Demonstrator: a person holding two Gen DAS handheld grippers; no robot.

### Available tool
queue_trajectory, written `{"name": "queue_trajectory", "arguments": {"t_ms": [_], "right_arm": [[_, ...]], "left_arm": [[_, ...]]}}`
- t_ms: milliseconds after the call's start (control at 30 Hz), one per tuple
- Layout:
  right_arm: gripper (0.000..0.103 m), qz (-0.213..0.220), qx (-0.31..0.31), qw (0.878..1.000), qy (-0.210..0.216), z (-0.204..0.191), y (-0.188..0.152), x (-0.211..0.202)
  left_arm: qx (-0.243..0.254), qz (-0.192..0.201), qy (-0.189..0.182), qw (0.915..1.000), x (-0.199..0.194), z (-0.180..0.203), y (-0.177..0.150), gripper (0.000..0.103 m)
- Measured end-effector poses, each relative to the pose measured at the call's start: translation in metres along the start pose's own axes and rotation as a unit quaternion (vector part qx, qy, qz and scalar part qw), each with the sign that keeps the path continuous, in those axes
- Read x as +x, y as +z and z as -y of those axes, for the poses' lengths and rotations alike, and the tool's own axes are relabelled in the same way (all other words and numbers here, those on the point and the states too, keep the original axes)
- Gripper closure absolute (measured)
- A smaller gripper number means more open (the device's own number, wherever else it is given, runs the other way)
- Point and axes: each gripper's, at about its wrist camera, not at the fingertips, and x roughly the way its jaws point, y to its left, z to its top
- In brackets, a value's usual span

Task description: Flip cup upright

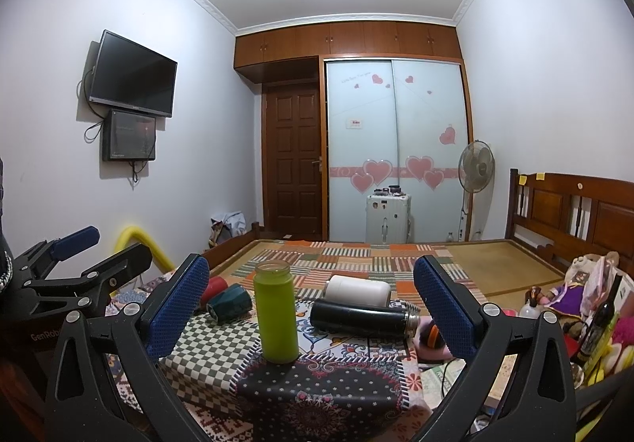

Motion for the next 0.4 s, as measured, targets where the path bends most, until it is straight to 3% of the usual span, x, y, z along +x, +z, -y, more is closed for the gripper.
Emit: {"name": "queue_trajectory", "arguments": {"t_ms": [400], "right_arm": [[0.000,-0.002,0.003,1.000,-0.001,-0.0012,0.0008,0.0004]], "left_arm": [[0.004,-0.007,-0.007,0.9999,0.0034,0.0016,-0.0035,0.000]]}}
